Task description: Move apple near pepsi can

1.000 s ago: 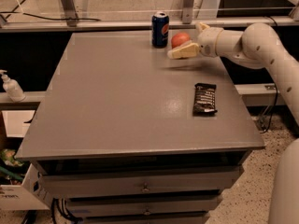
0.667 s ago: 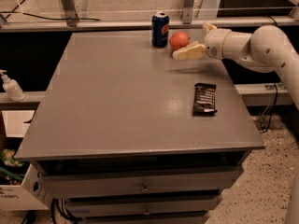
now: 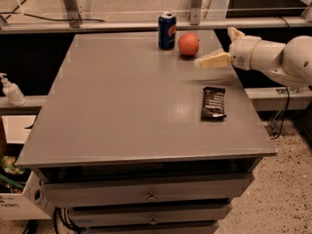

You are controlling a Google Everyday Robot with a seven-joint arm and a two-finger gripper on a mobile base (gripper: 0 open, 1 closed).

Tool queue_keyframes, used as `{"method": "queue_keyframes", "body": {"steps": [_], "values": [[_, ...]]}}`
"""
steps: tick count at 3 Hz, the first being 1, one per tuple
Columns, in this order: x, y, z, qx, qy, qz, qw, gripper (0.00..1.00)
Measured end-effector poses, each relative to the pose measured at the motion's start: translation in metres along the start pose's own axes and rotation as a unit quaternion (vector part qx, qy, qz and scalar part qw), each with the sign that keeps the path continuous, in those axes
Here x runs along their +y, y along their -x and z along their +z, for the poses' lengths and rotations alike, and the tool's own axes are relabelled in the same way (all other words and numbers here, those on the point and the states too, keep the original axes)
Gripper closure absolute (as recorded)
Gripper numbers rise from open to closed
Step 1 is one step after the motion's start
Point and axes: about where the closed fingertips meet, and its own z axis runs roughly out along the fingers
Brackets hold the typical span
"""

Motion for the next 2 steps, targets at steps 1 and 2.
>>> {"method": "queue_keyframes", "body": {"steps": [1, 2], "values": [[-0.0036, -0.0006, -0.0302, -0.019, -0.026, -0.002, 0.9995, 0.0], [-0.0032, 0.0001, -0.0303, -0.02, -0.026, -0.002, 0.9995, 0.0]]}}
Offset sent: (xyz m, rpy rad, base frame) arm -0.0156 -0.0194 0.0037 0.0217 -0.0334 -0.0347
